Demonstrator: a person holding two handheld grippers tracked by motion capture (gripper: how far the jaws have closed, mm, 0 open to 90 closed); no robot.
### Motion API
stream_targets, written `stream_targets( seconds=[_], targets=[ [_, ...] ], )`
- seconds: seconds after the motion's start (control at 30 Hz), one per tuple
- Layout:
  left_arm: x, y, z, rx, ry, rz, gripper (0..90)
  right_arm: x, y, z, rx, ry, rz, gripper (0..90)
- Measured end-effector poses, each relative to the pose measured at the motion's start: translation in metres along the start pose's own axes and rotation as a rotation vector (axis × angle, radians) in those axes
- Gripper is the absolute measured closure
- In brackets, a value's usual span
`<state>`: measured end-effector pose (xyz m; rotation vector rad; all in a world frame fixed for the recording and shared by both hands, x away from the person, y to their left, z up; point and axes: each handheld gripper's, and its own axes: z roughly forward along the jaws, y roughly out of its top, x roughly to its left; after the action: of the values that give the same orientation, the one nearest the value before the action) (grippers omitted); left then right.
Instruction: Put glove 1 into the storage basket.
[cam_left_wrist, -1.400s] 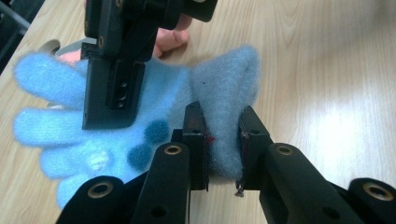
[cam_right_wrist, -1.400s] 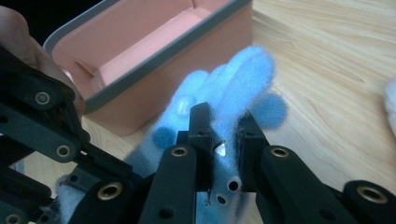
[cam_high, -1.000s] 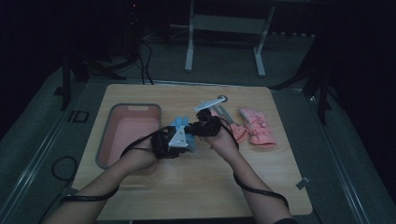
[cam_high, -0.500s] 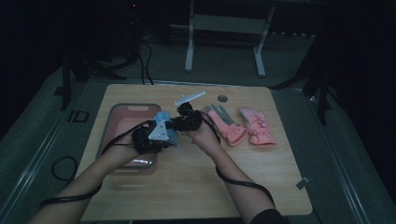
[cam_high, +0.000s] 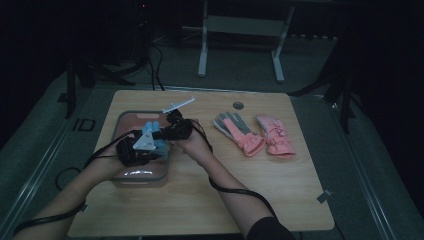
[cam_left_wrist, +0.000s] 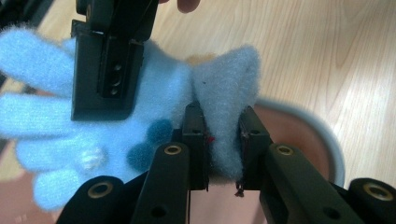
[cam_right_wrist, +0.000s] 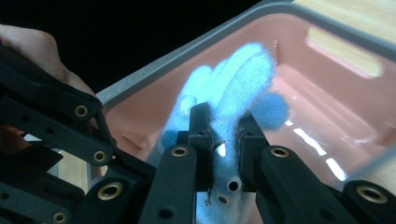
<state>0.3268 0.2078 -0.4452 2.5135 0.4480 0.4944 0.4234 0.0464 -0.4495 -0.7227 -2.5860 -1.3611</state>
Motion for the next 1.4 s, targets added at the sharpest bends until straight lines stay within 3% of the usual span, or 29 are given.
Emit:
stream_targets(
  seconds=[0.2, 0.37, 0.6, 0.7, 0.8, 0.83, 0.9, 1.0, 1.1, 1.2, 1.23, 1.27, 1.4],
  targets=[
    [0.003, -0.018, 0.005, 0.045, -0.004, 0.000, 77.9, 0.002, 0.000, 0.026, 0.019, 0.013, 0.013, 80.9],
    [0.004, -0.027, 0.012, 0.068, -0.018, 0.006, 77.9, 0.002, -0.004, 0.036, 0.039, 0.008, 0.009, 80.9],
    [0.007, -0.028, 0.028, 0.095, -0.056, 0.016, 77.8, -0.004, -0.010, 0.046, 0.089, -0.010, 0.039, 79.4],
    [0.010, -0.030, 0.034, 0.105, -0.061, 0.010, 77.8, -0.004, -0.009, 0.047, 0.090, -0.021, 0.052, 70.0],
    [0.013, -0.031, 0.041, 0.143, -0.070, 0.013, 77.7, -0.003, -0.007, 0.045, 0.084, -0.080, 0.040, 54.9],
    [0.013, -0.031, 0.041, 0.143, -0.070, 0.013, 77.6, -0.003, -0.007, 0.045, 0.084, -0.080, 0.040, 54.9],
    [0.015, -0.033, 0.049, 0.162, -0.097, -0.024, 77.1, -0.006, -0.008, 0.040, 0.084, -0.096, 0.059, 50.6],
    [0.016, -0.034, 0.052, 0.190, -0.097, -0.018, 75.4, -0.009, -0.011, 0.036, 0.082, -0.099, 0.067, 45.4],
    [0.016, -0.033, 0.054, 0.211, -0.099, -0.025, 66.1, -0.010, -0.013, 0.034, 0.076, -0.097, 0.065, 41.6],
    [0.015, -0.031, 0.050, 0.178, -0.090, -0.075, 50.4, -0.009, -0.014, 0.032, 0.079, -0.096, 0.058, 38.4],
    [0.015, -0.031, 0.050, 0.178, -0.090, -0.075, 48.0, -0.009, -0.014, 0.032, 0.079, -0.096, 0.058, 38.4],
    [0.016, -0.030, 0.045, 0.154, -0.081, -0.107, 48.0, -0.008, -0.014, 0.031, 0.080, -0.092, 0.055, 37.5],
    [0.015, -0.026, 0.031, 0.095, -0.068, -0.158, 42.4, -0.005, -0.015, 0.021, 0.067, -0.075, 0.041, 27.5]
  ],
)
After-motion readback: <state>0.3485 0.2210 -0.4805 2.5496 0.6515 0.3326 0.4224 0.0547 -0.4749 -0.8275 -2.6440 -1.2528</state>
